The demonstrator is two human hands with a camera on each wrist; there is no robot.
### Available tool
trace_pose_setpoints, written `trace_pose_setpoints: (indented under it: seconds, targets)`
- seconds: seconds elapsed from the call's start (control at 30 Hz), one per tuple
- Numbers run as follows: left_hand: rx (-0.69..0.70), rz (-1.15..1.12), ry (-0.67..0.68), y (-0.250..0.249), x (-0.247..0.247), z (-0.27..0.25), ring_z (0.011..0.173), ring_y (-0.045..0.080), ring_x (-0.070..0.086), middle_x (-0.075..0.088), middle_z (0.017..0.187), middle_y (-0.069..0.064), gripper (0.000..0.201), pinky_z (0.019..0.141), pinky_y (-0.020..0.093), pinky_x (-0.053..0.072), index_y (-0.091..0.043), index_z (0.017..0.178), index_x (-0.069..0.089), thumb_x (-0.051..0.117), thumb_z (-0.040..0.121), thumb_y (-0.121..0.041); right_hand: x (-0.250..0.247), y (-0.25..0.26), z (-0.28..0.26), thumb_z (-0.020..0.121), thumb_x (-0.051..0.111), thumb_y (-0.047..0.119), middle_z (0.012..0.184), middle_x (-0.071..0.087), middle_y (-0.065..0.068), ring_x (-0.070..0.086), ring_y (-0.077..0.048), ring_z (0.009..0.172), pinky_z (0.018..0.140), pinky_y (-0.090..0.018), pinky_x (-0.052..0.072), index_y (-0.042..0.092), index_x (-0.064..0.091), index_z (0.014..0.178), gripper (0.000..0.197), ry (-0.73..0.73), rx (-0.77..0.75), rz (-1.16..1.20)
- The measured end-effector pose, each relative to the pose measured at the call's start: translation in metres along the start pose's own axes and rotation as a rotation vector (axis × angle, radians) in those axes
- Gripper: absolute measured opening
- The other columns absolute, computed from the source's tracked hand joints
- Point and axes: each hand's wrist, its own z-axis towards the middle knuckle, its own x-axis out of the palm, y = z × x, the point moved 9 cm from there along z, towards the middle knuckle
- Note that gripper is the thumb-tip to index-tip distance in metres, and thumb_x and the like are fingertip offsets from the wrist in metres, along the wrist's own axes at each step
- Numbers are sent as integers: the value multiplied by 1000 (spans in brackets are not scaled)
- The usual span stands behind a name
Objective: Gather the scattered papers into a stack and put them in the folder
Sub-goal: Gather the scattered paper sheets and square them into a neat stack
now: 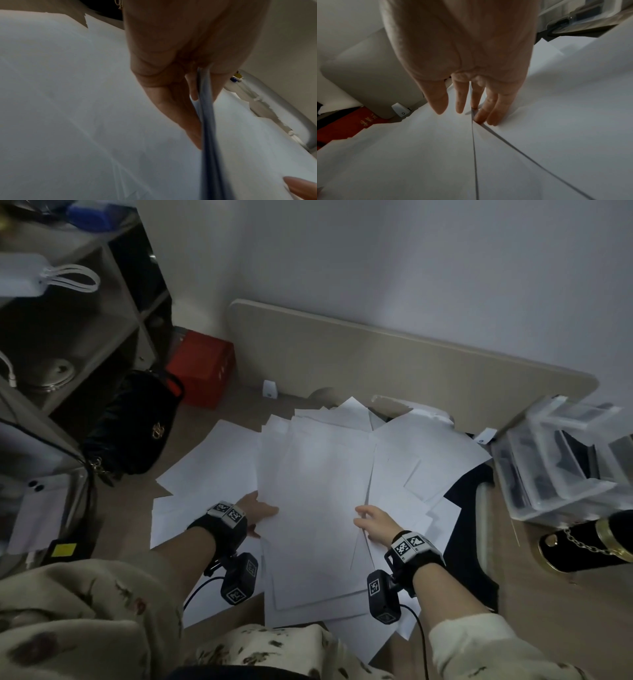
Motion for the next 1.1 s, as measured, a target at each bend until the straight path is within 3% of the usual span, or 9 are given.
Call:
trace_pose_setpoints:
  seconds: [0.13,0.33,0.43,0.53,0.67,0.83,0.9,1.0,1.1]
  targets:
    - [140,103,-76,-11,-11,6,112,37,57,58,126,18,45,100,50,46,-3,126,52,66,84,-14,-5,-6,-3,93,55,20,150,34,-5,40,-23,133,109,-37,35,12,33,143,55,-84,-9,77]
    - [262,-29,-35,-30,-14,-21,107,37,60,62,119,17,45,97,52,47,-5,126,54,67,84,-15,-27,-5,-13,92,59,34,147,38,-14,41,-27,133,110,-40,34,7,23,147,71,-215,-7,331]
    - [309,-52,40,-40,-10,-34,103,37,63,65,114,16,56,94,53,49,-8,120,56,70,68,-26,-24,2,-15,90,62,32,124,57,-15,60,-24,108,86,-35,49,7,47,130,50,-125,-12,438]
    - [373,-56,88,-50,-3,-46,99,34,62,65,108,14,42,94,50,50,-9,115,55,70,78,-19,-36,27,-30,90,60,5,92,64,-11,65,-9,70,63,-20,49,2,56,105,16,-217,-207,468]
    - [500,-45,-32,-70,-3,-53,94,29,60,62,110,19,28,83,39,51,-1,119,53,58,92,-5,-57,55,-54,85,55,-8,84,65,-11,59,-19,71,62,-26,47,1,57,97,15,-437,-386,455]
    - [677,-144,-186,-94,-13,-68,91,30,64,65,93,11,10,88,43,52,-9,102,59,58,92,-7,-72,93,-82,86,53,-2,68,52,-6,43,-6,55,56,-21,38,4,52,86,6,-634,-579,411]
    - [717,-183,-189,-104,-14,-76,83,20,64,65,92,7,12,84,39,52,-10,104,58,57,93,-7,-77,102,-88,87,53,0,67,47,-10,42,-10,59,59,-22,38,11,47,78,15,-678,-634,446]
    - [767,-226,-198,-114,-15,-85,78,11,63,64,90,3,15,80,33,52,-9,107,60,56,93,-5,-81,112,-95,88,54,1,65,33,1,31,-11,57,56,-20,31,24,33,70,36,-713,-657,443]
    - [804,-229,-225,-116,-17,-87,74,4,62,62,82,-5,10,77,27,50,-13,96,60,56,93,-4,-81,116,-101,88,53,-2,63,31,5,28,-8,55,54,-18,29,23,31,68,39,-730,-669,436]
